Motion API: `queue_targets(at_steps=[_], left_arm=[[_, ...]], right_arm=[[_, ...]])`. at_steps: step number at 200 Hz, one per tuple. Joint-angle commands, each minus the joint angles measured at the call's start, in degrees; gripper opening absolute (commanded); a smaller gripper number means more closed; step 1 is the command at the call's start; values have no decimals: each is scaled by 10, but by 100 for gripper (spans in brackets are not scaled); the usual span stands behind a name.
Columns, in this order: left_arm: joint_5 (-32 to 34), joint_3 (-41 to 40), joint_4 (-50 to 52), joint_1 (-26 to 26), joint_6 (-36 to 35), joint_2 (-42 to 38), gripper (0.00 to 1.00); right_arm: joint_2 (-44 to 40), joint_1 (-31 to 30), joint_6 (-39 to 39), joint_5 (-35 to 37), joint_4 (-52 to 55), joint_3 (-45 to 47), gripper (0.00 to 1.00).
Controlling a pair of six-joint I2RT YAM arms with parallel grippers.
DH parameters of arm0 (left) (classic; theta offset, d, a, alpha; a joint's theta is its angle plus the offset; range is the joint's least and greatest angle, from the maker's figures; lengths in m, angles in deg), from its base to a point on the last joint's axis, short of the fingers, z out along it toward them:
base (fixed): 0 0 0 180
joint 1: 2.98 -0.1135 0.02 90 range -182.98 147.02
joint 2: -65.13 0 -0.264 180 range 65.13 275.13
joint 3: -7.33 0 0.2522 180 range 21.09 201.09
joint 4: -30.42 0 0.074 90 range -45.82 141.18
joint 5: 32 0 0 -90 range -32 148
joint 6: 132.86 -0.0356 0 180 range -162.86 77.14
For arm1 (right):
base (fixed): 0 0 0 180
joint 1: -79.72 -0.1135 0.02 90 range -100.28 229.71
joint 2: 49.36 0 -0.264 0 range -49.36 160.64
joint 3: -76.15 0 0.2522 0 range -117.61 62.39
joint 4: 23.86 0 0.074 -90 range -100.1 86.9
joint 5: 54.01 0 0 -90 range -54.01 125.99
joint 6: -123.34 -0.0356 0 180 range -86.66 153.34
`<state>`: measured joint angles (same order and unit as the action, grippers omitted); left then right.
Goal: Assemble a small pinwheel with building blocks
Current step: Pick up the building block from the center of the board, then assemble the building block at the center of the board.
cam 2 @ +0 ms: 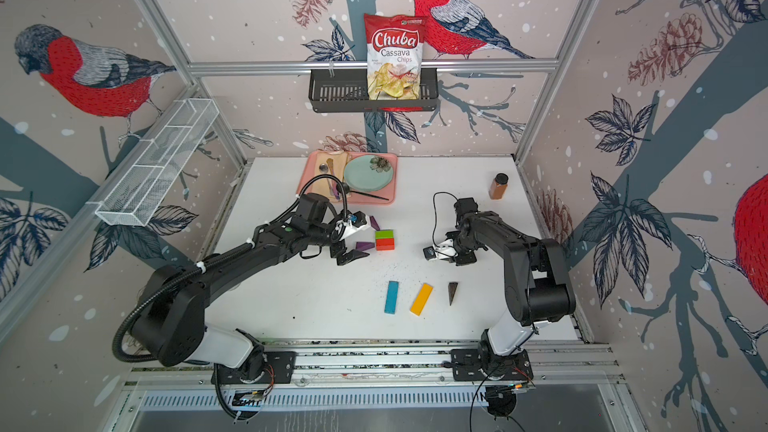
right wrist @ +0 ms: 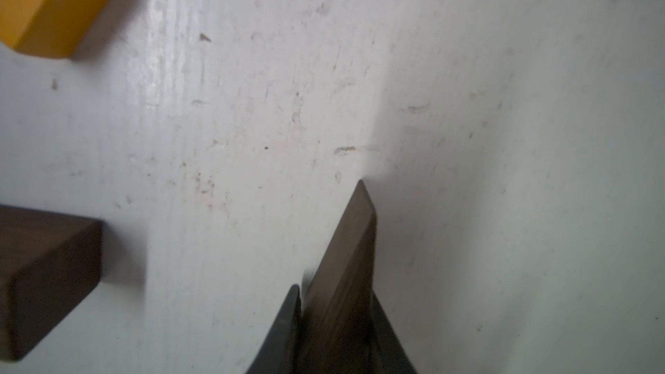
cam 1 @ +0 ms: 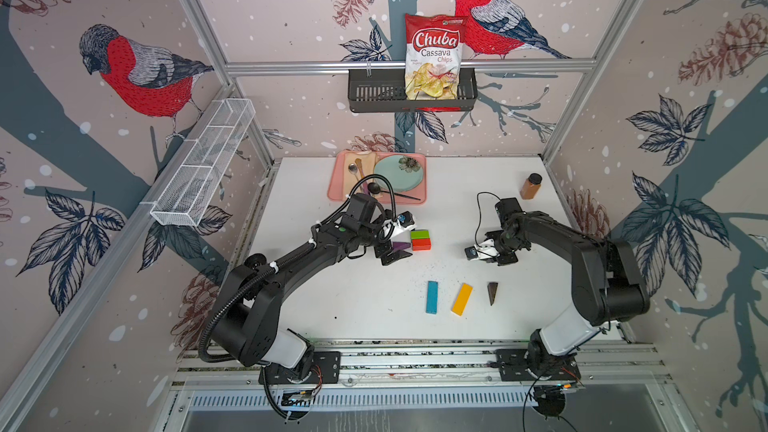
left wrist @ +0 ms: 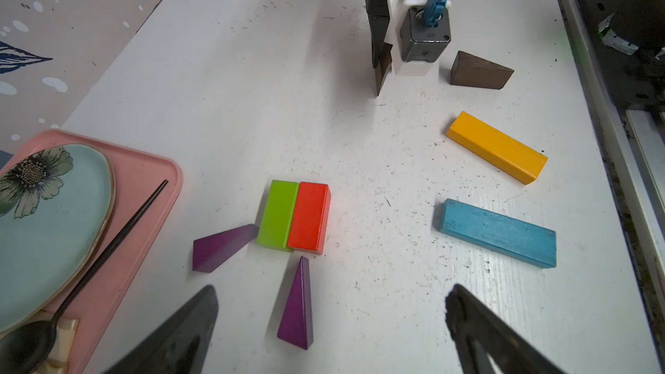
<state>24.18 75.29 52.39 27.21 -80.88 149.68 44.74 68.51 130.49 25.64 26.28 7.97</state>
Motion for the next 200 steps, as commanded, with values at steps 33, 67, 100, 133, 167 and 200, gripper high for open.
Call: queue_targets(at_steps=[33, 67, 100, 133, 167, 200], left_arm=[[6, 10, 17, -36, -9, -4, 98], [73, 23, 50, -51, -6, -5, 98], [146, 15, 35, -52, 57, -14, 98], [156, -3, 22, -52, 114, -28, 98], [182, -28, 27, -52, 134, -45, 98], [189, -42, 27, -52, 152, -55, 98]], right_arm=[[24, -2, -7, -12, 5, -73, 21], [85, -21, 30, 16, 21, -174, 19], [166, -42, 47, 10, 35, -293, 18], [240, -61, 68, -16, 28, -383, 19], [267, -83, 93, -25, 18, -399, 21], [278, -103, 98, -13, 22, -402, 21]])
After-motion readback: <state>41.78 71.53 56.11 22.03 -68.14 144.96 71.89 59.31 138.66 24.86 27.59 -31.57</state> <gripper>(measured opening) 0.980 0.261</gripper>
